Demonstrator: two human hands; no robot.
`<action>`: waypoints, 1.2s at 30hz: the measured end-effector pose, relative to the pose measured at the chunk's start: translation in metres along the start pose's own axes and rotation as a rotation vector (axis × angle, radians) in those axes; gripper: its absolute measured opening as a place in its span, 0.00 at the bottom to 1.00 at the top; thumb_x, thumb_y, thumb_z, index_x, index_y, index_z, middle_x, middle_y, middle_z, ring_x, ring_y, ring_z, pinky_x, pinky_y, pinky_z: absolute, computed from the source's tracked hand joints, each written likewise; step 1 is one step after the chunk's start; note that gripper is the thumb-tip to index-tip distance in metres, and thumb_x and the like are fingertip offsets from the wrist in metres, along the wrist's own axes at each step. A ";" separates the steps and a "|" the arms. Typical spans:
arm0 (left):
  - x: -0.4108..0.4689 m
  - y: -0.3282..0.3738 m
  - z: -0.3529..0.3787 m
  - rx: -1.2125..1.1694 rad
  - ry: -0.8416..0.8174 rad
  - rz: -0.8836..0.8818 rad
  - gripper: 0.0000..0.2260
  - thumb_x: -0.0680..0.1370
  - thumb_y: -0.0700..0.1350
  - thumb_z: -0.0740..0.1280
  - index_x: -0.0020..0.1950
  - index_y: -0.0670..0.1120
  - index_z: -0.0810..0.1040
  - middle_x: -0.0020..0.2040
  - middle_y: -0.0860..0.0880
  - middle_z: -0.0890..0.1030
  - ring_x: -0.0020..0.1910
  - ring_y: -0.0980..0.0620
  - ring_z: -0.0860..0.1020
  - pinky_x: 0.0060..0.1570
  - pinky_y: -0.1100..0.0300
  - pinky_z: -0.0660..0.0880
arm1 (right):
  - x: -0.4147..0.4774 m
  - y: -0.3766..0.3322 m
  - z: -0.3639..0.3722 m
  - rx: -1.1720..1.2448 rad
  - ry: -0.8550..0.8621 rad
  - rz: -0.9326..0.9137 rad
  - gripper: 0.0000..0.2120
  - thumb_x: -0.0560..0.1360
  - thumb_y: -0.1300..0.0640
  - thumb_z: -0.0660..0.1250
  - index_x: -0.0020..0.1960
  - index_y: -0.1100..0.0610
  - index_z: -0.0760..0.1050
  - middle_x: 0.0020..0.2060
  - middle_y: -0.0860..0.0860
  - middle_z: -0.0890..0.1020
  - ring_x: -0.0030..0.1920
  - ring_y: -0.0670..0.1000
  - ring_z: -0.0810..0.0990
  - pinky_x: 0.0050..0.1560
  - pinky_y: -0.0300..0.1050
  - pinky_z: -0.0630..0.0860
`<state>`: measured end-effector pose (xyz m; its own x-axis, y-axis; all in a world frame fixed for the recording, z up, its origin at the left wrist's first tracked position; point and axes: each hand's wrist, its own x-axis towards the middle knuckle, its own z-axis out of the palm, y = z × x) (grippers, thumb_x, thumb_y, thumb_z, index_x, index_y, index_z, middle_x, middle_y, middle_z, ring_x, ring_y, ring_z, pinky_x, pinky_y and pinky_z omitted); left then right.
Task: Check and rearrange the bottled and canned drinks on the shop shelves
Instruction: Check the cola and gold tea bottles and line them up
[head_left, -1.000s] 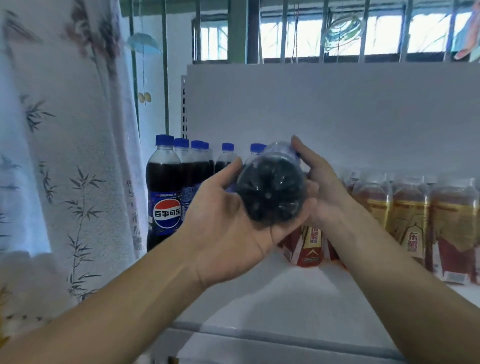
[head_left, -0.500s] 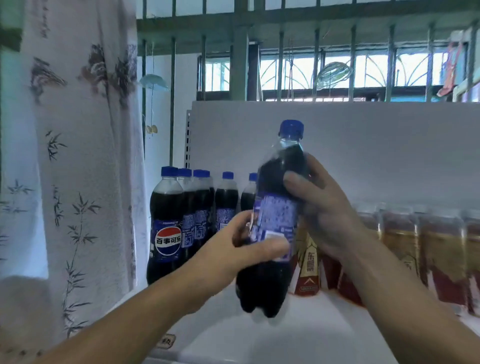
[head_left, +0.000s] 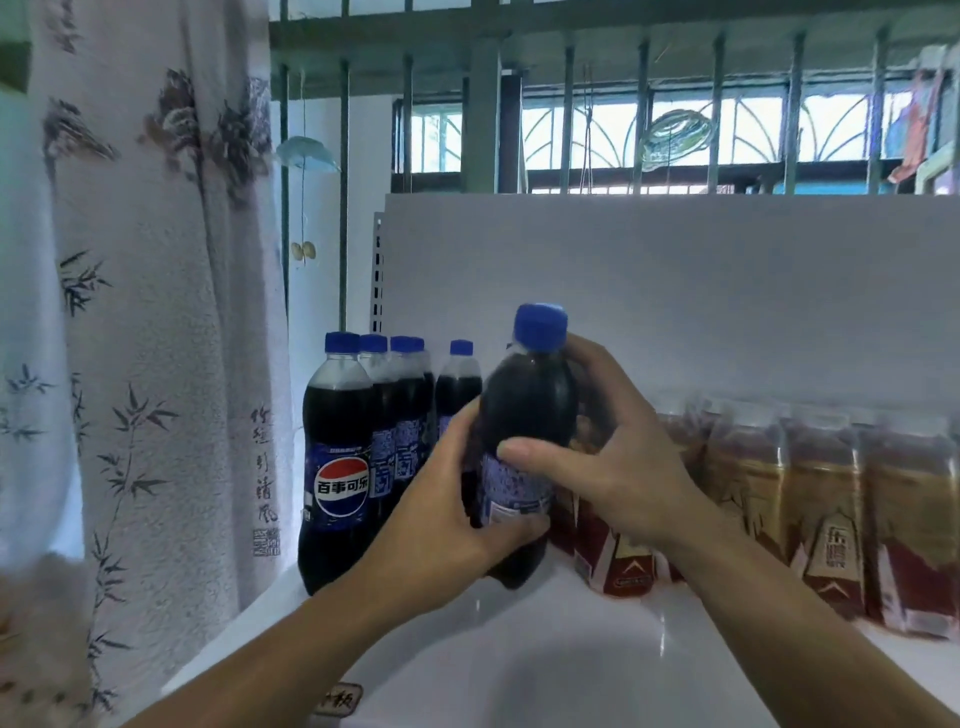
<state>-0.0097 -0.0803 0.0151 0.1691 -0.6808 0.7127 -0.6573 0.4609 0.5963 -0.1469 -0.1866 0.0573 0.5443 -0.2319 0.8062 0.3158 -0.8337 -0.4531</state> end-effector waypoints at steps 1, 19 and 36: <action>-0.003 0.000 -0.006 0.013 0.038 0.047 0.37 0.73 0.45 0.77 0.74 0.64 0.60 0.66 0.68 0.73 0.67 0.65 0.72 0.62 0.68 0.74 | 0.003 0.002 0.003 0.034 0.034 0.050 0.32 0.67 0.47 0.79 0.65 0.32 0.66 0.58 0.34 0.79 0.60 0.37 0.79 0.54 0.30 0.77; -0.020 -0.077 -0.085 -0.067 0.400 -0.334 0.43 0.72 0.46 0.76 0.79 0.56 0.54 0.71 0.53 0.70 0.66 0.52 0.74 0.67 0.53 0.72 | 0.035 0.052 0.058 -0.031 0.001 0.621 0.20 0.73 0.61 0.76 0.57 0.45 0.73 0.47 0.39 0.78 0.42 0.35 0.77 0.37 0.28 0.72; -0.025 -0.093 -0.085 -0.162 0.336 -0.339 0.24 0.73 0.44 0.76 0.59 0.63 0.68 0.52 0.61 0.79 0.43 0.73 0.77 0.39 0.74 0.73 | 0.053 0.087 0.142 -0.383 0.094 0.740 0.31 0.67 0.55 0.82 0.66 0.56 0.72 0.60 0.52 0.79 0.58 0.53 0.80 0.61 0.49 0.77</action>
<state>0.1096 -0.0582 -0.0267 0.5975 -0.5991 0.5330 -0.4066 0.3465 0.8454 0.0198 -0.2005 0.0063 0.4347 -0.8129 0.3876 -0.3930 -0.5584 -0.7306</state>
